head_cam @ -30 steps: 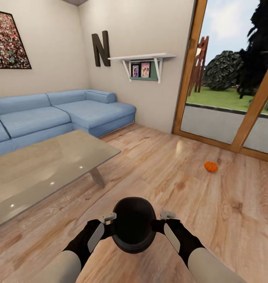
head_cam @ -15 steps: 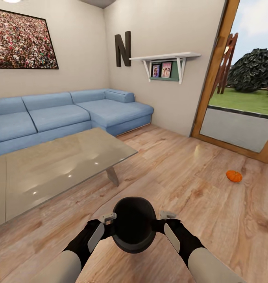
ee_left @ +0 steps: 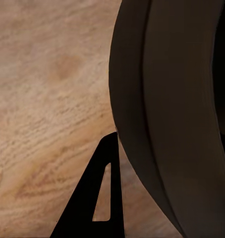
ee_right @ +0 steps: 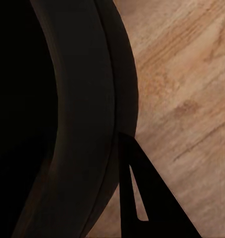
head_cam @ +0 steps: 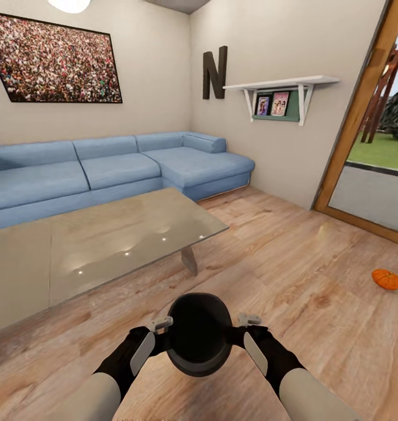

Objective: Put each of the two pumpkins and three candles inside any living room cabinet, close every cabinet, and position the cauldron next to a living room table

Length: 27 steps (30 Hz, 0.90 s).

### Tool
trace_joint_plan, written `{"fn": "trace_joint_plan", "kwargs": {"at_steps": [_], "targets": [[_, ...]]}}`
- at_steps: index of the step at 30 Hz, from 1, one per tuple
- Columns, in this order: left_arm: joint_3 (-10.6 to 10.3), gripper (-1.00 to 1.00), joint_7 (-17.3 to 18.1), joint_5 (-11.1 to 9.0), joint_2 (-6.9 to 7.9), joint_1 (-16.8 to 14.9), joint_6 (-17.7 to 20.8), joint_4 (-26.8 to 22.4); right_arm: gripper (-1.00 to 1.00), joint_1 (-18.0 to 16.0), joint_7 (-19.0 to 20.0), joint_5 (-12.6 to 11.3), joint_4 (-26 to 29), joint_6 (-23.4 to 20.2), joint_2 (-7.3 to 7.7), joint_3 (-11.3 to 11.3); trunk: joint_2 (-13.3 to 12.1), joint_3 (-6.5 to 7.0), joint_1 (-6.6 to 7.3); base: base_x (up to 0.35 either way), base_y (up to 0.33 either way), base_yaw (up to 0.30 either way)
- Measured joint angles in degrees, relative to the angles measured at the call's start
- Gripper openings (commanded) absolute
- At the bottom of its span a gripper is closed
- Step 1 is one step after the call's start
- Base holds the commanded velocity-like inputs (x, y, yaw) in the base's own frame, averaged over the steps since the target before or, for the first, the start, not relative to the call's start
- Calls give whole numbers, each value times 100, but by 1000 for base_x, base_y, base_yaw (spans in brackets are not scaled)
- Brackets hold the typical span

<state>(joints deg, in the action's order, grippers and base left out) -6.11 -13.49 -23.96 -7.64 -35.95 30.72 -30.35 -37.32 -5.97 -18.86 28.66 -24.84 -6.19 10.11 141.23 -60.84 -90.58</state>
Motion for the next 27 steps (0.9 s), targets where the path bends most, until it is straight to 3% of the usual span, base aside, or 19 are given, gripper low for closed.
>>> {"fn": "trace_joint_plan", "kwargs": {"at_steps": [16, 27], "targets": [[6, -100, 1, 2, -2, 0, 0, 0, -100, 0, 2, 0, 11, 1, 6, 1, 0, 0, 0, 0, 0, 284], [4, -100, 7, 1, -2, 0, -3, -1, -100, 0, 10, -16, 8, 6, 13, -5, 0, 0, 0, 0, 0, 29]]}}
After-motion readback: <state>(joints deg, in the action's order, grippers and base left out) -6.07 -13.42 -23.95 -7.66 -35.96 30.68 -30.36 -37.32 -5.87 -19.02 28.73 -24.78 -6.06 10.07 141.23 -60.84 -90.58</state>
